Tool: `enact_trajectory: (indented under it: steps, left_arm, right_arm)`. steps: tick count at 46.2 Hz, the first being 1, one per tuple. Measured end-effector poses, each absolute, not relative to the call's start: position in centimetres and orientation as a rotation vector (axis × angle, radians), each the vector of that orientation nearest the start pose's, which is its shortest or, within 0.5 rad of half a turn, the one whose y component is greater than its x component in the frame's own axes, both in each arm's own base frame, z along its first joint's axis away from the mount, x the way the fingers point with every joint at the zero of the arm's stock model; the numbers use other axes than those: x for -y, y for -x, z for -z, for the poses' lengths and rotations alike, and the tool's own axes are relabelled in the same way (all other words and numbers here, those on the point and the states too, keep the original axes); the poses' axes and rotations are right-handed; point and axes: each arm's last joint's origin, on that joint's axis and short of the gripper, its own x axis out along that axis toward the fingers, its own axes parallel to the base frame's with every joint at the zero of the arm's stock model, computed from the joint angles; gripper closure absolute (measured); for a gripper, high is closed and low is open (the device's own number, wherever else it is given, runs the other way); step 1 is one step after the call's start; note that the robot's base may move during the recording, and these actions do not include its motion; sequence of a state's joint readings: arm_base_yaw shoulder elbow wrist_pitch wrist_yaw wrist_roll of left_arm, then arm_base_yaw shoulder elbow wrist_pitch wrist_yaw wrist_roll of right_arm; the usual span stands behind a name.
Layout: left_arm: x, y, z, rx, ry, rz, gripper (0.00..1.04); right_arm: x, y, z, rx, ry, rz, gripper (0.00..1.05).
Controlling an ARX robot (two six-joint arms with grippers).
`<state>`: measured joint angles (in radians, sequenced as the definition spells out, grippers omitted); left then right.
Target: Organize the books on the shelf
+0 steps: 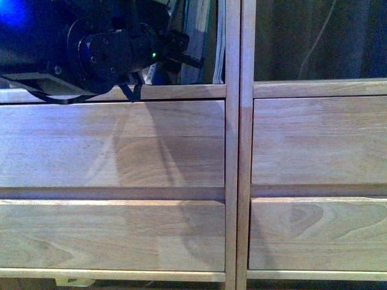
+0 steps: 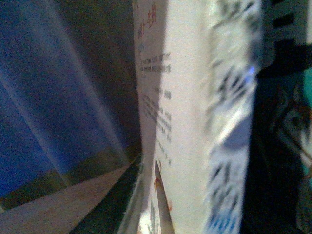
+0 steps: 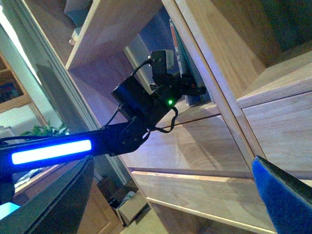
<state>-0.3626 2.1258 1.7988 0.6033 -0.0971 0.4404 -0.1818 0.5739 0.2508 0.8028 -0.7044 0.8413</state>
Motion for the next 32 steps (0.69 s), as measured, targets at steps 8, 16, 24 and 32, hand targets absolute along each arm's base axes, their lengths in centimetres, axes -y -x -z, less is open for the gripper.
enact_trajectory:
  steps: [8, 16, 24, 32]
  left_arm:
    - [16.8, -46.5, -32.3, 0.325, -0.387, 0.19, 0.34]
    - [16.4, -43.9, -32.1, 0.369, -0.387, 0.229, 0.06]
    - [16.0, -39.2, -31.0, 0.368, -0.336, 0.26, 0.07]
    - [13.6, -32.7, -30.5, 0.375, -0.262, 0.294, 0.07]
  right_arm:
    - [0.5, -13.1, -26.7, 0.193, -0.601, -0.656, 0.07]
    - [0.5, -13.1, -26.7, 0.193, -0.601, -0.656, 0.07]
    - [0.5, -13.1, -26.7, 0.193, -0.601, -0.656, 0.07]
    - [0.5, -13.1, -26.7, 0.193, -0.601, -0.656, 0.07]
